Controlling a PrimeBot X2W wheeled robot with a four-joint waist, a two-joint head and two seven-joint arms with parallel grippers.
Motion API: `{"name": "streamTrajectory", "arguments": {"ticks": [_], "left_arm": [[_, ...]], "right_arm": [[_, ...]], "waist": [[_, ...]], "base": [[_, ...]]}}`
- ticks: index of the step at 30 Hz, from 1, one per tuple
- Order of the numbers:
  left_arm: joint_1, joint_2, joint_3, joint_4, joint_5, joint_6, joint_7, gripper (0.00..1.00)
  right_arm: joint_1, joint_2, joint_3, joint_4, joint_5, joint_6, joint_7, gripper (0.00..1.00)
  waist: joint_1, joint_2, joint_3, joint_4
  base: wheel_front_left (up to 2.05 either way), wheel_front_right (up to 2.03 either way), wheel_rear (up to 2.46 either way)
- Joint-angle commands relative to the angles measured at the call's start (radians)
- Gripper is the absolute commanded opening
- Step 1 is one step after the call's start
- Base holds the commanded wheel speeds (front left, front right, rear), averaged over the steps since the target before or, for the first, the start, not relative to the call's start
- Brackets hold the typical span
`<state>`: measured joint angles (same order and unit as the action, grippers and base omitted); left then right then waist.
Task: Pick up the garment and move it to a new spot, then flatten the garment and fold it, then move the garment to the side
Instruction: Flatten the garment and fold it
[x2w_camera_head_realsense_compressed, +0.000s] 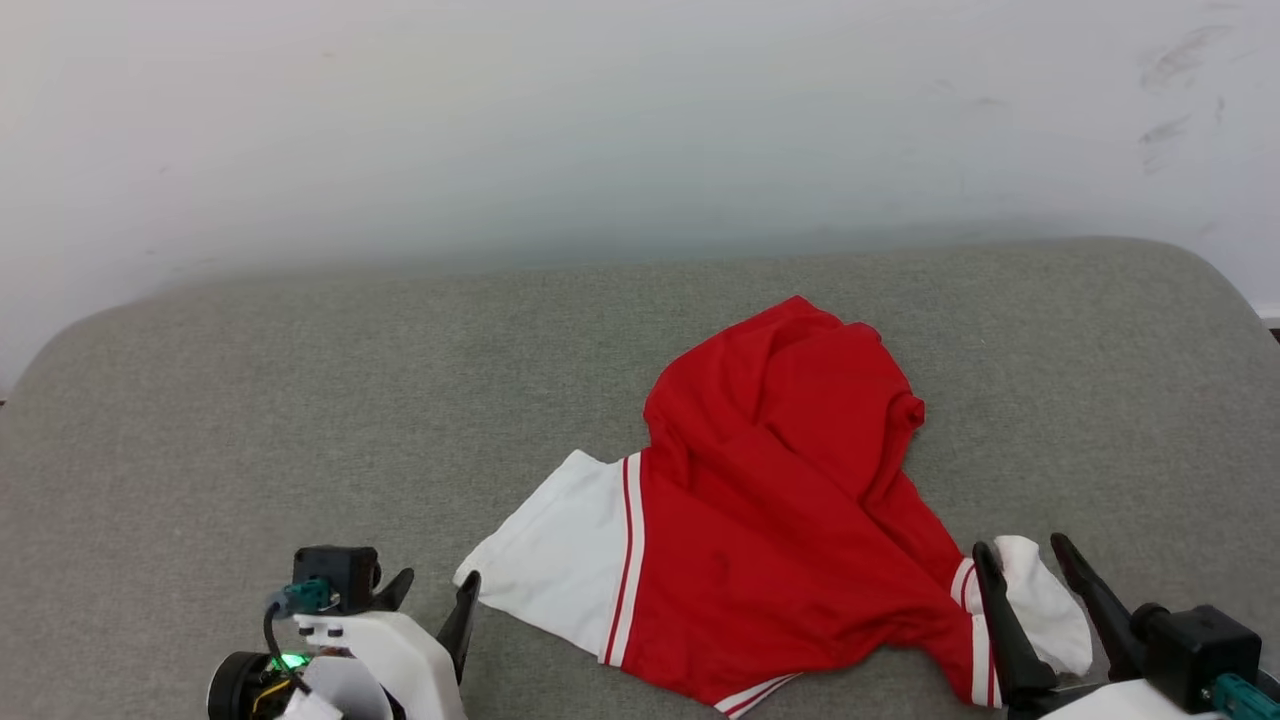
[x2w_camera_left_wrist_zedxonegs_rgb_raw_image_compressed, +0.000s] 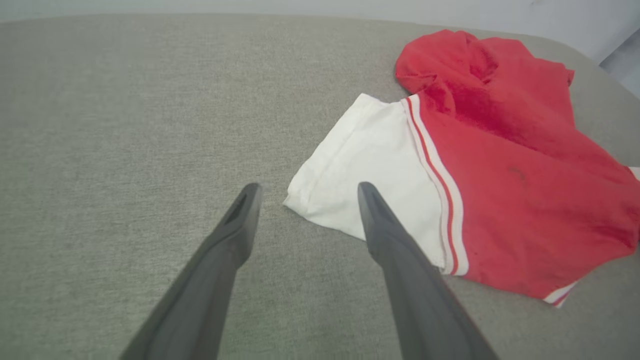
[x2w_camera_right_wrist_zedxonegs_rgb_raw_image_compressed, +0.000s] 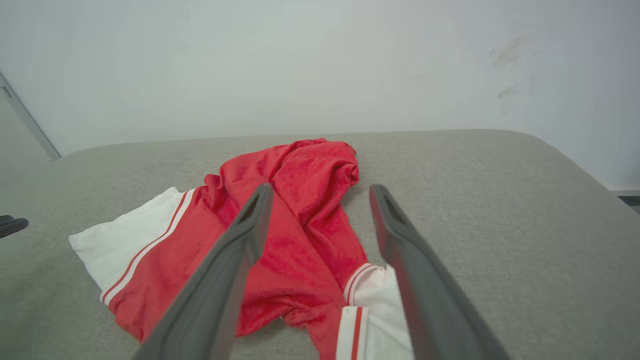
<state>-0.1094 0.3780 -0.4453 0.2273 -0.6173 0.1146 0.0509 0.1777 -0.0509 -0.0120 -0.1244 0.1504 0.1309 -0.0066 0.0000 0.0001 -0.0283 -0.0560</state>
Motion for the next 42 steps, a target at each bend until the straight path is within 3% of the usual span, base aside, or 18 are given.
{"name": "streamTrajectory", "arguments": {"ticks": [1, 6, 14, 22, 23, 24, 25, 34, 42], "left_arm": [[-0.023, 0.01, -0.005, 0.013, -0.02, -0.01, 0.052, 1.0], [-0.077, 0.039, -0.019, 0.052, -0.069, -0.026, 0.229, 1.0], [-0.179, 0.059, -0.038, 0.116, -0.102, -0.061, 0.379, 1.0], [-0.201, 0.025, -0.13, 0.225, -0.146, -0.127, 0.581, 1.0], [-0.2, 0.013, -0.144, 0.24, -0.15, -0.136, 0.598, 0.46], [-0.202, 0.008, -0.15, 0.246, -0.148, -0.14, 0.601, 0.05], [-0.203, 0.003, -0.15, 0.248, -0.148, -0.143, 0.589, 0.0], [-0.199, 0.022, -0.092, 0.214, -0.11, -0.093, 0.412, 0.0], [-0.145, 0.051, -0.048, 0.077, -0.087, -0.027, 0.305, 0.0]], "right_arm": [[0.016, 0.001, 0.006, -0.012, 0.011, -0.001, 0.008, 1.0], [0.005, 0.001, 0.016, -0.023, 0.036, 0.0, 0.022, 1.0], [-0.045, 0.001, 0.029, -0.015, 0.06, 0.0, 0.006, 1.0], [-0.077, 0.001, 0.019, 0.03, 0.078, 0.0, -0.011, 1.0], [-0.079, 0.001, 0.016, 0.043, 0.083, 0.0, -0.009, 1.0], [-0.081, 0.001, 0.016, 0.046, 0.085, 0.0, -0.008, 1.0], [-0.083, 0.001, 0.013, 0.052, 0.087, 0.0, -0.005, 1.0], [-0.084, 0.001, -0.081, 0.117, 0.126, 0.0, 0.067, 1.0], [-0.096, -0.092, -0.186, 0.242, 0.166, 0.0, 0.321, 1.0]], "waist": [[0.0, -0.0001, 0.009, -0.014], [0.0, -0.0001, 0.038, -0.045], [0.0, -0.0001, 0.135, -0.081], [0.0, -0.0001, 0.175, -0.095], [0.0, -0.0001, 0.177, -0.095], [0.0, -0.0001, 0.177, -0.094], [0.0, -0.0001, 0.174, -0.094], [0.0, -0.0001, 0.139, -0.072], [0.0, -0.0001, 0.111, -0.038]], "base": [[0.0, 0.0, 0.0], [0.0, 0.0, 0.0], [0.0, 0.0, 0.0], [0.0, 0.0, 0.0], [0.0, 0.0, 0.0], [0.0, 0.0, 0.0], [0.0, 0.0, 0.0], [0.0, 0.0, 0.0], [0.0, 0.0, 0.0]]}}
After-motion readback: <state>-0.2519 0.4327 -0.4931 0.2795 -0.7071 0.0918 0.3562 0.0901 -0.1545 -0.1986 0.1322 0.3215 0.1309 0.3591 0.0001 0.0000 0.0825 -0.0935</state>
